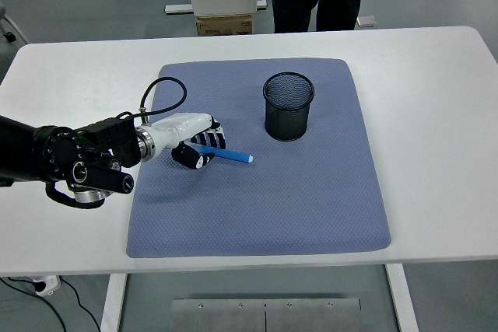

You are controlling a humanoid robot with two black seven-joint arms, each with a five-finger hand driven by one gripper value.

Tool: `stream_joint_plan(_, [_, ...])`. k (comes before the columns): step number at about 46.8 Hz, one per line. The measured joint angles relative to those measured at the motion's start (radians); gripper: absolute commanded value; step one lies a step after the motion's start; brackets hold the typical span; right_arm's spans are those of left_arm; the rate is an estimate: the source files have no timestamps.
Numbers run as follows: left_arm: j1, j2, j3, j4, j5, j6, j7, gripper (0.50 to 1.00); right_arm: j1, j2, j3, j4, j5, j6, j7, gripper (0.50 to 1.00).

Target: Left hand places marker in pen holder

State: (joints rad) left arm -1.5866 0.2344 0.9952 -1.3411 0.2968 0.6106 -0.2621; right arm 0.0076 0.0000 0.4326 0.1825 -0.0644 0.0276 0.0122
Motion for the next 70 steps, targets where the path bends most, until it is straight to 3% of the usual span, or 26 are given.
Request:
stream_joint_plan(50, [-0.072, 0.043, 0.0, 0.0, -0.012, -0.009, -0.008, 0.5, 0.0, 0.0, 0.0, 0.0, 0.0, 0.0, 0.0, 1.0])
stream_joint_plan(70, [-0.092, 0.043, 0.0, 0.001, -0.012, -0.047, -0.006, 0.5, 0.0, 0.0, 0.0, 0.0, 0.0, 0.0, 0.0, 1.0])
